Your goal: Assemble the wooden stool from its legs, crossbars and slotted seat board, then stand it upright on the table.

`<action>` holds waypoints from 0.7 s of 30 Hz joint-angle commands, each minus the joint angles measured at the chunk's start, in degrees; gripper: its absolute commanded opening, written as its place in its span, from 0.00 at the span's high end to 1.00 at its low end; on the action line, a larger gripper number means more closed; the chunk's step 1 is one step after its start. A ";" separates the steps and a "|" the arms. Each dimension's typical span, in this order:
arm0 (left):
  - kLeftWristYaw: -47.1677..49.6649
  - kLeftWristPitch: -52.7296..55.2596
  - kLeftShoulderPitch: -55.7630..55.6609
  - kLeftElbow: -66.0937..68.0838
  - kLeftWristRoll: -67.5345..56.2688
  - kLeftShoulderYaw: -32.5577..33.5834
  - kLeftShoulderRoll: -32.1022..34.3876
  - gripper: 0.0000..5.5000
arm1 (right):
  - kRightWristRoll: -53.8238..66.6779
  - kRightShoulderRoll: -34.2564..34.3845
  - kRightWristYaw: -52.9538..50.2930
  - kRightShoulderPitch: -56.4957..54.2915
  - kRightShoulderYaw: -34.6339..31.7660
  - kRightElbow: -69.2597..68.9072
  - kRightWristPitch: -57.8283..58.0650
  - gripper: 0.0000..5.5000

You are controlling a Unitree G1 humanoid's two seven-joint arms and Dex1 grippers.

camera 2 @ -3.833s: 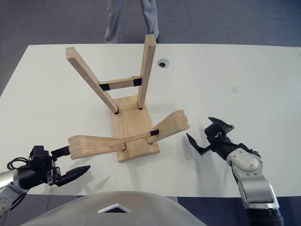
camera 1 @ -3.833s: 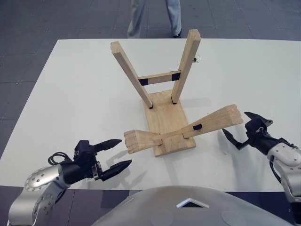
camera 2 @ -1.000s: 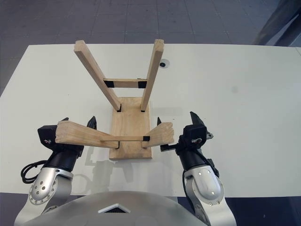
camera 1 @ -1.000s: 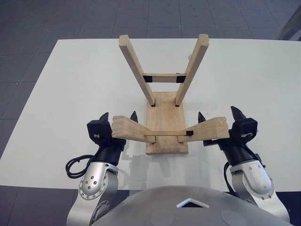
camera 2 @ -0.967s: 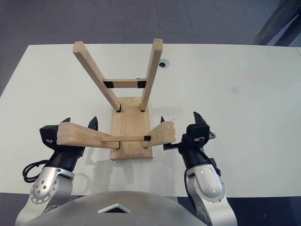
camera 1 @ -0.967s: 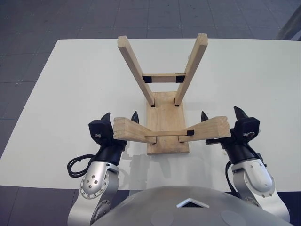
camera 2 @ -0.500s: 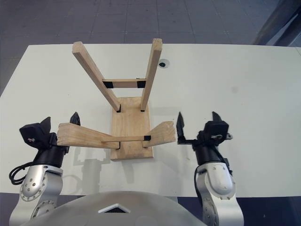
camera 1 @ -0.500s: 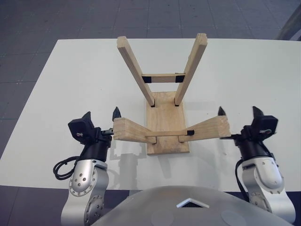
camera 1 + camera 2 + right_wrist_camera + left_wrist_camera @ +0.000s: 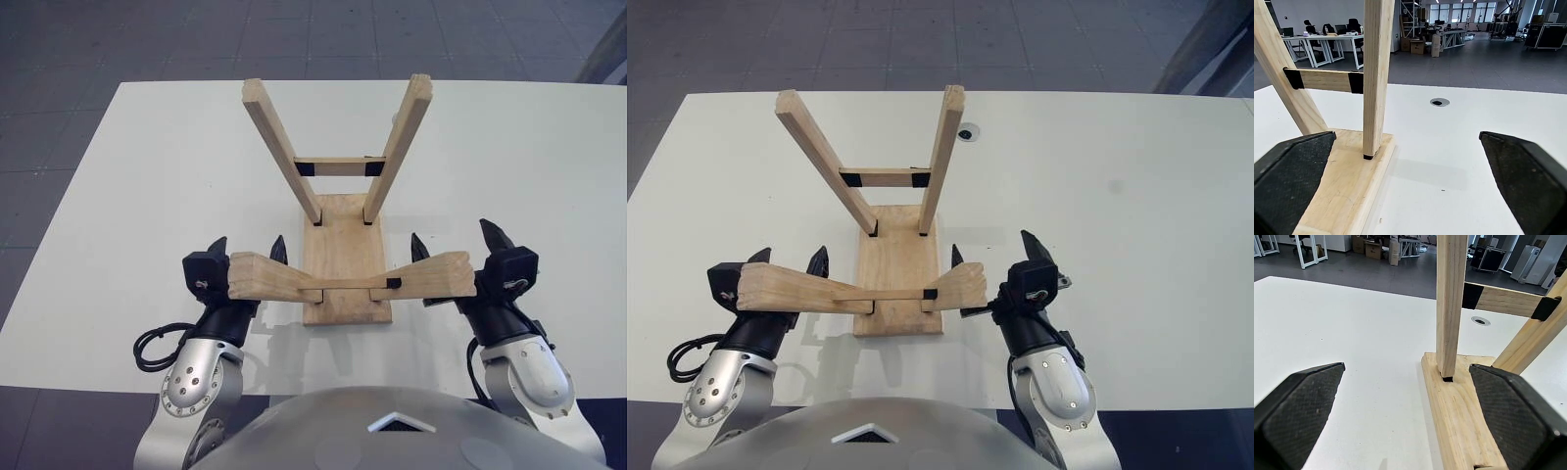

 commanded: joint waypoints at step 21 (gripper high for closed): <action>-20.05 -12.68 -28.18 39.69 -0.14 11.30 9.97 0.14 | 8.07 -24.06 30.14 2.27 -25.52 14.10 -0.29 0.00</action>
